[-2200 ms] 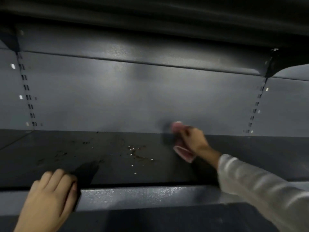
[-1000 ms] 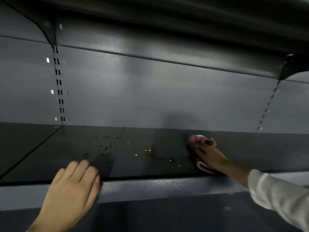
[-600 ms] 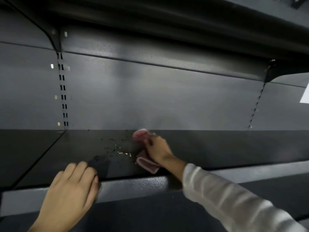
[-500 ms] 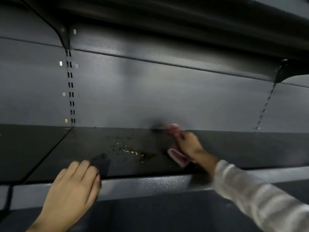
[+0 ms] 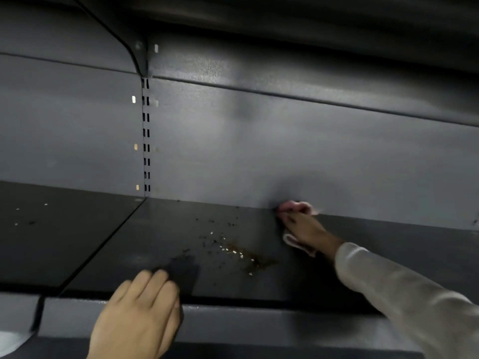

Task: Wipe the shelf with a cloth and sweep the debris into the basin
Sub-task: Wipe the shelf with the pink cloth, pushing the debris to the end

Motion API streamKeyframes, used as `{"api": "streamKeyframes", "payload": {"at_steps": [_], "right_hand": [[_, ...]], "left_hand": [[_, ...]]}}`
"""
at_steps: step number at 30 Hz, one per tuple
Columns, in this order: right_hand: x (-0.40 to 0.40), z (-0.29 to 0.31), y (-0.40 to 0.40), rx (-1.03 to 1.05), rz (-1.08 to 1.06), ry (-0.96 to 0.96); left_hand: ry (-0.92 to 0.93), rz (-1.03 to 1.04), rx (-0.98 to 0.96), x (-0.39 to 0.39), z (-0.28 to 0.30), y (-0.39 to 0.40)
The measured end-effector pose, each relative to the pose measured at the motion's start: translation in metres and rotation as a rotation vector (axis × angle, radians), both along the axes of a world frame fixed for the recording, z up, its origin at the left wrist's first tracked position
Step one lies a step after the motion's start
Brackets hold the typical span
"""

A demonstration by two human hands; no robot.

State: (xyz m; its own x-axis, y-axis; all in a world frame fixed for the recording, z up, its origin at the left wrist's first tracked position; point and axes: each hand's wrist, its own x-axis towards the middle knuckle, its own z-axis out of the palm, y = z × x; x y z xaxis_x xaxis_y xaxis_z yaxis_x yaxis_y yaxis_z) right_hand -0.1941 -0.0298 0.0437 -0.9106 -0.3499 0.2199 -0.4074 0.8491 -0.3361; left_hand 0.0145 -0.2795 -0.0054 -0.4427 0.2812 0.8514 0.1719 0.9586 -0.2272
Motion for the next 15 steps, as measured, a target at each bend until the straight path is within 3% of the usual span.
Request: {"api": "streamKeyframes", "payload": {"at_steps": [4, 8, 11, 15], "right_hand": [[0.022, -0.001, -0.055, -0.020, 0.228, -0.048], [0.037, 0.011, -0.034, -0.223, 0.206, -0.020], [0.047, 0.029, 0.032, -0.383, 0.072, 0.014], [0.068, 0.014, 0.121, -0.182, -0.289, -0.082]], "left_hand": [[-0.041, 0.000, 0.031, 0.004, 0.002, -0.001], [-0.040, -0.030, 0.007, 0.005, 0.004, -0.005], [-0.050, -0.025, -0.008, 0.005, 0.004, -0.005], [-0.033, -0.045, -0.004, 0.004, 0.004, -0.004]]}}
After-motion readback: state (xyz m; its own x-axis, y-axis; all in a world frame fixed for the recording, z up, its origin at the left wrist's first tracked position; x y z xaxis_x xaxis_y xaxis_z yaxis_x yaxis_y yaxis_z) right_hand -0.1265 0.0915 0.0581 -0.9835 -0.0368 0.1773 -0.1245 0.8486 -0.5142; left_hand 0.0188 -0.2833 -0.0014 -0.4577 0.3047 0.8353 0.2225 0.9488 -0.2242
